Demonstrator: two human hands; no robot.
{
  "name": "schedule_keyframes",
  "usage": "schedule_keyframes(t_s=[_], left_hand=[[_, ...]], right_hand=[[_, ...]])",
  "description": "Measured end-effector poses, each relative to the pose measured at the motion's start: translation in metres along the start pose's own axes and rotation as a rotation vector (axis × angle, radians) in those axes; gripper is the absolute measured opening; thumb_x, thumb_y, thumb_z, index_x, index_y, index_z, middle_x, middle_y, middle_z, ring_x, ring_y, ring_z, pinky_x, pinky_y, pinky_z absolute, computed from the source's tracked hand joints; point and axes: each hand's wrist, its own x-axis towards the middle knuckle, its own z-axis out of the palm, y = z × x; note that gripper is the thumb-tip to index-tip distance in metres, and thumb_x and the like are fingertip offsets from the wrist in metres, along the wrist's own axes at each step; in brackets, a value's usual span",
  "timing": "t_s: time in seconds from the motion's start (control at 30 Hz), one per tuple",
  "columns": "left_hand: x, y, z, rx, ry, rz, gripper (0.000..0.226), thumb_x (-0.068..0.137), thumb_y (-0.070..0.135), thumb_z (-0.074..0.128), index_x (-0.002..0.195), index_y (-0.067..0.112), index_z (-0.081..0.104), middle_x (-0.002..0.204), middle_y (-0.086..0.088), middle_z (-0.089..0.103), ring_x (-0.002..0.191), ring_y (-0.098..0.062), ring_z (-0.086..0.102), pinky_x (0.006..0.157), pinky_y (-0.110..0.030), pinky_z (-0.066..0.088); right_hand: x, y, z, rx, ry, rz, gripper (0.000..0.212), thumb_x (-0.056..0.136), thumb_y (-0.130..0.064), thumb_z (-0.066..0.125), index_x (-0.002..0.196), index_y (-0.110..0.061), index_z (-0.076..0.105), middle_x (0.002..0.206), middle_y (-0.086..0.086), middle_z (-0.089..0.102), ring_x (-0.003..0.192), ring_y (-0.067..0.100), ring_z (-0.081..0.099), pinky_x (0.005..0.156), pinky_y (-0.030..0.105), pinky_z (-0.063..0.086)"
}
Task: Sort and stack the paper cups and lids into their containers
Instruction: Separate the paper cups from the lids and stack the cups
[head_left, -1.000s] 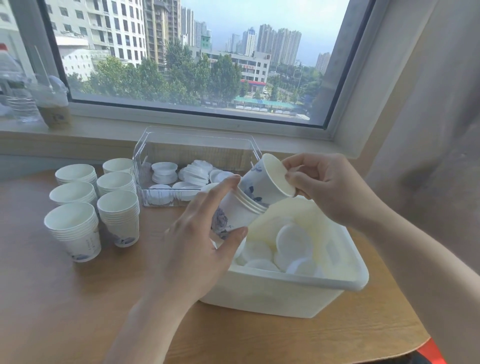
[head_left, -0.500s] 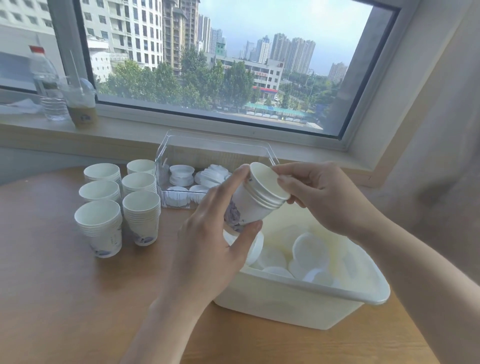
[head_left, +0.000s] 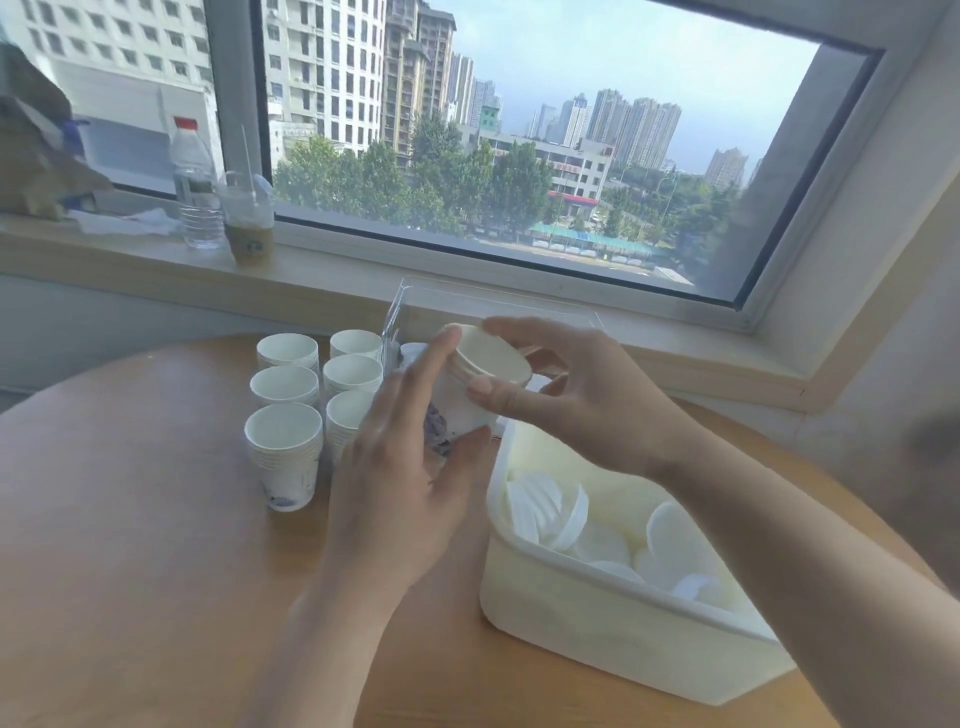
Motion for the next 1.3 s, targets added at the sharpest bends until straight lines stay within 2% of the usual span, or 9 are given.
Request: schedule_keyframes(t_s=[0.13,0.23,0.33,0.43,0.53,0.7,0.93,1.07,1.3], left_hand=[[0.002,-0.023,-0.018,-0.016,0.025,-0.057,0.079,0.092,0.033,0.080,0.155,0.050,0.037,0.139,0.028,0.054,0.120,-0.003,0.061,0.092,-0.036,0.056],[0.003,-0.043,-0.031,-0.013,0.031,-0.117,0.082,0.086,0.045,0.077,0.155,0.058,0.034,0.139,0.026,0.058,0.111,-0.008,0.068,0.087,-0.044,0.061],[0.003,-0.067,-0.042,0.028,0.034,-0.144,0.087,0.088,0.044,0.078,0.159,0.055,0.029,0.139,0.023,0.058,0.122,-0.005,0.062,0.094,-0.037,0.056],[0.002,-0.096,-0.054,0.092,0.069,-0.247,0.098,0.083,0.031,0.088,0.159,0.050,0.028,0.139,0.016,0.057,0.129,-0.011,0.056,0.098,-0.043,0.053],[0.000,-0.122,-0.066,0.170,0.123,-0.345,0.104,0.075,0.040,0.090,0.160,0.041,0.029,0.136,0.015,0.054,0.131,-0.018,0.050,0.100,-0.041,0.045],[-0.003,-0.144,-0.075,0.141,0.052,-0.491,0.116,0.064,0.054,0.095,0.160,0.041,0.030,0.142,0.015,0.054,0.135,-0.015,0.050,0.105,-0.039,0.045],[-0.005,-0.146,-0.076,0.161,0.004,-0.453,0.090,0.068,0.039,0.097,0.141,0.052,0.045,0.128,0.020,0.066,0.114,-0.019,0.067,0.095,-0.049,0.057],[-0.006,-0.147,-0.079,0.166,-0.004,-0.459,0.089,0.069,0.038,0.096,0.142,0.050,0.047,0.125,0.023,0.067,0.109,-0.014,0.068,0.091,-0.046,0.059],[-0.006,-0.142,-0.082,0.134,-0.013,-0.481,0.090,0.070,0.035,0.096,0.145,0.048,0.048,0.123,0.020,0.069,0.102,-0.009,0.071,0.088,-0.044,0.060]], right_hand=[[0.027,-0.008,0.024,-0.014,-0.032,-0.008,0.067,0.083,-0.059,0.080,0.140,-0.030,0.064,0.125,-0.020,0.070,0.113,-0.004,0.065,0.098,0.028,0.055],[0.047,-0.013,0.040,-0.018,-0.080,-0.006,0.058,0.083,-0.055,0.083,0.133,-0.030,0.068,0.117,-0.019,0.073,0.102,-0.006,0.067,0.090,0.019,0.053],[0.068,-0.016,0.055,-0.010,-0.076,-0.005,0.058,0.081,-0.049,0.085,0.133,-0.029,0.069,0.118,-0.013,0.074,0.102,0.003,0.070,0.095,0.033,0.056],[0.089,-0.018,0.069,0.039,-0.053,0.013,0.063,0.080,-0.040,0.088,0.136,-0.024,0.066,0.119,-0.007,0.074,0.101,0.015,0.072,0.095,0.048,0.058],[0.107,-0.019,0.085,0.006,-0.060,-0.003,0.064,0.079,-0.042,0.089,0.136,-0.023,0.065,0.120,-0.008,0.072,0.103,0.011,0.070,0.097,0.045,0.057],[0.120,-0.019,0.113,-0.059,-0.160,-0.024,0.061,0.081,-0.043,0.087,0.134,-0.023,0.067,0.121,-0.011,0.073,0.102,0.008,0.068,0.099,0.038,0.055],[0.126,-0.021,0.133,-0.166,-0.241,-0.041,0.064,0.077,-0.052,0.087,0.132,-0.026,0.069,0.120,-0.016,0.073,0.105,0.006,0.067,0.100,0.035,0.054],[0.124,-0.021,0.145,-0.233,-0.275,-0.091,0.058,0.078,-0.054,0.087,0.127,-0.028,0.071,0.115,-0.012,0.073,0.104,0.011,0.066,0.097,0.035,0.052],[0.129,-0.017,0.161,-0.305,-0.378,-0.048,0.079,0.079,-0.055,0.086,0.146,-0.024,0.060,0.135,-0.006,0.065,0.122,0.014,0.060,0.100,0.029,0.047]])
